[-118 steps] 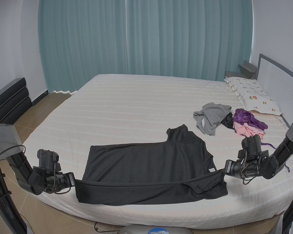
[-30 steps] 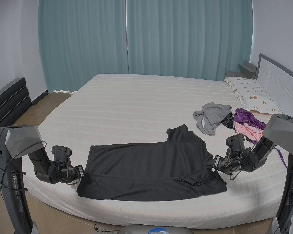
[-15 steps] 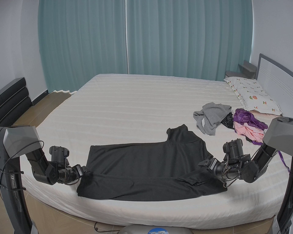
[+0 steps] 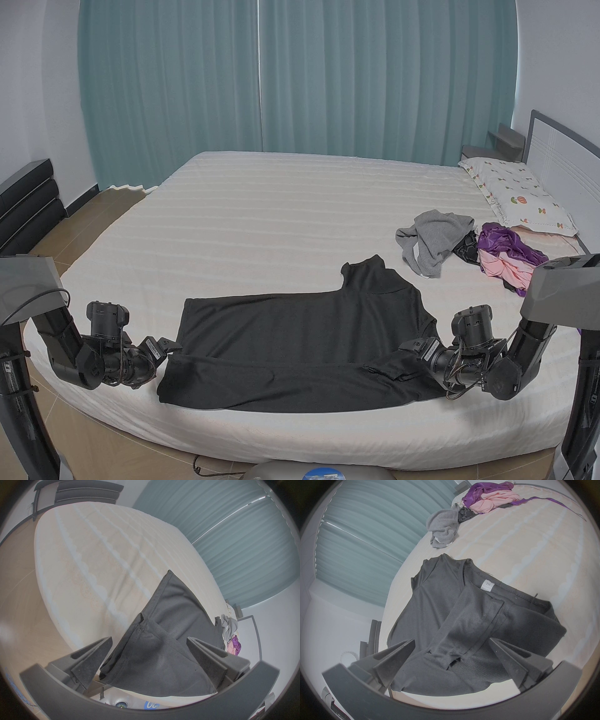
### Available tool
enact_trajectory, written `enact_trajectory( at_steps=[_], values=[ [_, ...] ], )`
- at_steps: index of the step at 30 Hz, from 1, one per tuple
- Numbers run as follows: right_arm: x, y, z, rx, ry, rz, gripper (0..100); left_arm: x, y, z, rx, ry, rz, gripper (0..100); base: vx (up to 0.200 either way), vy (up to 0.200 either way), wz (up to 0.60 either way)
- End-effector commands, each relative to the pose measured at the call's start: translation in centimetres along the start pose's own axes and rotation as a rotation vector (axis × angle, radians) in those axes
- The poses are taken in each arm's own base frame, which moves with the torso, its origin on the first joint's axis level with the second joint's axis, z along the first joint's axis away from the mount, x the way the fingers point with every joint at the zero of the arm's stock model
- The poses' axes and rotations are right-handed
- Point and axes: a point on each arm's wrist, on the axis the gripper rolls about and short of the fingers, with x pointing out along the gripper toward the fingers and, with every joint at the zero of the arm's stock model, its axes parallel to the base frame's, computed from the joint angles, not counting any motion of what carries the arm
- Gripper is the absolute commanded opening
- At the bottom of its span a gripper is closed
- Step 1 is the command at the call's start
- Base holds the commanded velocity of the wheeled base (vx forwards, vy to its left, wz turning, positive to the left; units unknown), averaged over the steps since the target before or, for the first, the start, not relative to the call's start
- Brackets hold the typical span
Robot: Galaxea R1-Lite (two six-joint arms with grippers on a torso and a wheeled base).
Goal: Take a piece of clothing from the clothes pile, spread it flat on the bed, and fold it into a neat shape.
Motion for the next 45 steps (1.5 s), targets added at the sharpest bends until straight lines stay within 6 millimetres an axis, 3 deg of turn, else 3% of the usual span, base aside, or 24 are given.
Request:
enact_trajectory(
  at_steps=[1, 8, 20, 21, 32, 44, 45],
  values=[
    [1.0, -0.9, -0.8, -0.004, 0.019, -0.030, 100, -0.2, -0.2, -0.1, 0.001, -0.001, -0.009, 100, 0.000, 0.000, 0.00],
    [2.7, -0.8, -1.5, -0.027, -0.041, -0.048, 100, 0.0, 0.0, -0.5, 0.004, 0.008, -0.007, 100, 0.000, 0.000, 0.00],
    [3.2, -0.1, -0.7, 0.027, -0.081, -0.024, 100, 0.0, 0.1, -0.7, 0.008, 0.003, -0.013, 100, 0.000, 0.000, 0.00],
    [3.2, -0.1, -0.7, 0.031, -0.082, -0.023, 0, 0.0, 0.1, -0.7, 0.008, 0.003, -0.013, 100, 0.000, 0.000, 0.00],
    [0.7, 0.3, 0.0, 0.081, -0.106, -0.007, 0, 0.0, 0.2, -0.8, 0.009, 0.004, -0.012, 100, 0.000, 0.000, 0.00],
    [-0.1, -0.3, -0.6, 0.070, -0.084, -0.030, 0, 0.0, 0.2, -0.8, 0.014, 0.000, -0.016, 100, 0.000, 0.000, 0.00],
    [-0.1, -0.4, -0.7, 0.070, -0.082, -0.034, 100, -0.1, 0.2, -0.9, 0.014, 0.000, -0.016, 100, 0.000, 0.000, 0.00]
  ],
)
